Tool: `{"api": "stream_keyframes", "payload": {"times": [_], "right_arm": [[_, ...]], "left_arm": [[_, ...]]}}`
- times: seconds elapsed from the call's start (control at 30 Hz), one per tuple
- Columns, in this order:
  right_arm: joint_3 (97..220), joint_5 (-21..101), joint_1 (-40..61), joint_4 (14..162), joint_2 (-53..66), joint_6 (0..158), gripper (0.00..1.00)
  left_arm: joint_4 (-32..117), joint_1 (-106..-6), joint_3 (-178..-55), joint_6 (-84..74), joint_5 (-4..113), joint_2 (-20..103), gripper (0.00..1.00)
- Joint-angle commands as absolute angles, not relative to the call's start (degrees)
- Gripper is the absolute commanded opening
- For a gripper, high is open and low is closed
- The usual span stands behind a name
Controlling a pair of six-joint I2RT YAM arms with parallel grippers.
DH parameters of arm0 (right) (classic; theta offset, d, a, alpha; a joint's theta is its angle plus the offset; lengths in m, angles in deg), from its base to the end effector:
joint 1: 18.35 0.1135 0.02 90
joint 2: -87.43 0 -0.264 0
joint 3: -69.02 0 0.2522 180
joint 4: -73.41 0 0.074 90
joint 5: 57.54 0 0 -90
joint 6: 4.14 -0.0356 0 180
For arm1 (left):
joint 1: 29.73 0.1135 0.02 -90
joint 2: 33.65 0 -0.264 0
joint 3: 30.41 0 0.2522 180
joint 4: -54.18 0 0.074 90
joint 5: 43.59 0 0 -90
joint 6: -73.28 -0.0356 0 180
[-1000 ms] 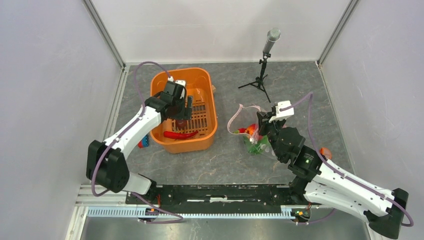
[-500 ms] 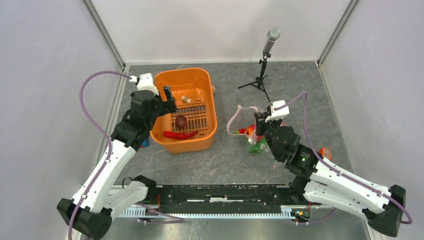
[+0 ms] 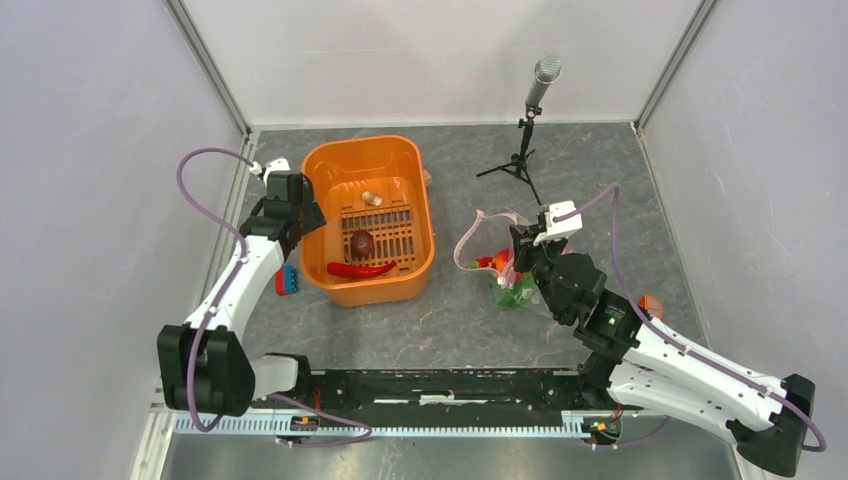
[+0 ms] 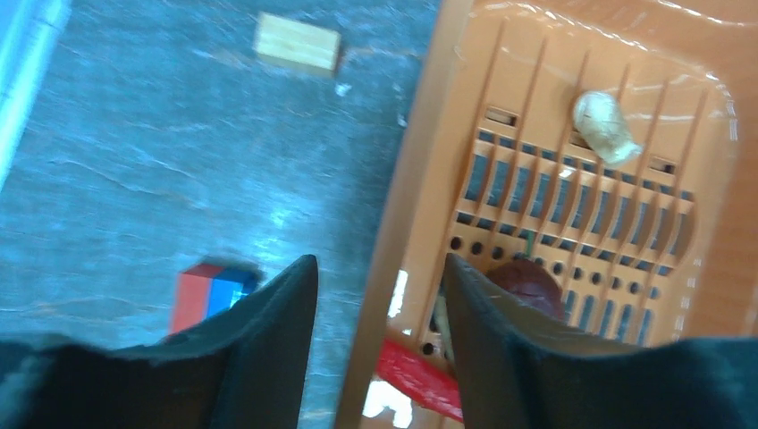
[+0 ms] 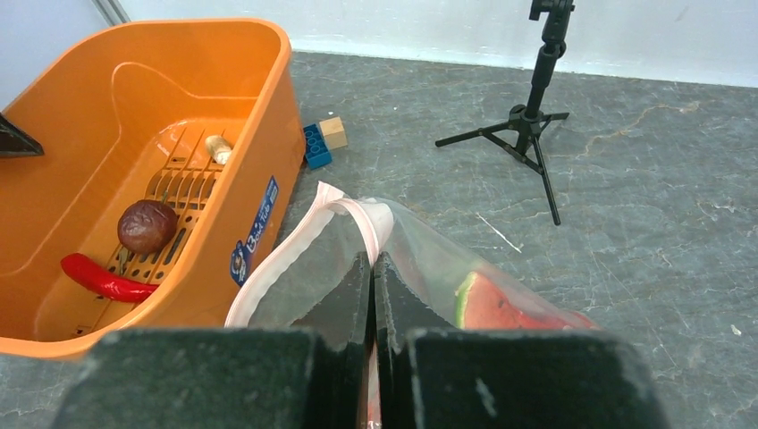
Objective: Place the food in the zip-top bag and seal the zipper
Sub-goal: Adjust the bin at the center of the board.
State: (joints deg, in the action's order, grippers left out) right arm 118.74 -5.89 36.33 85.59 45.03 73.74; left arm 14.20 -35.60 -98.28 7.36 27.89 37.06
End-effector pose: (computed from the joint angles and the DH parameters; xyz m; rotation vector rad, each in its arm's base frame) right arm 0.1202 0.1314 0.3150 -0.1025 1.6448 0.3381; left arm 0.2635 -0.0157 0.2769 -0.5182 2.2133 0.1013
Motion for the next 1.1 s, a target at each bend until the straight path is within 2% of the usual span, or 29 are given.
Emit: {"api": "stream_keyframes", "payload": {"times": [0.0,0.1,0.2,0.47,0.6,0.73,0.87,1.07], "right_arm": [[120.2,-5.3,36.3,84.6,46.0,74.3,0.03],[119.8,-5.5,36.4,84.6,46.8,74.2,0.03],[119.7,-6.0,36.3,84.5,47.0,74.3,0.04],[119.9,-4.7,36.3,83.9,45.2,73.1,0.04],[119.5,-3.9,36.3,83.2,44.4,71.4,0.04],[119.5,-3.0,36.3,82.9,43.7,69.9,0.04],[119.7,-2.5,36.3,83.2,43.3,68.8,0.03],[119.7,-1.8,36.4,82.8,43.3,67.8,0.04]], "left_arm": [[19.3,-35.4,-96.1,10.7,35.8,37.9,0.47],[21.2,-35.4,-92.2,12.0,37.1,35.7,0.2],[25.1,-35.5,-86.2,14.1,39.9,30.9,0.04],[46.9,-37.2,-64.8,20.1,39.0,6.4,0.02],[52.0,-37.3,-57.5,19.7,37.9,-4.6,0.02],[51.5,-37.3,-55.7,18.4,36.5,-9.9,0.02],[46.8,-37.3,-59.5,18.1,36.4,-10.0,0.02],[48.5,-37.5,-62.6,13.3,36.7,-9.8,0.02]]}}
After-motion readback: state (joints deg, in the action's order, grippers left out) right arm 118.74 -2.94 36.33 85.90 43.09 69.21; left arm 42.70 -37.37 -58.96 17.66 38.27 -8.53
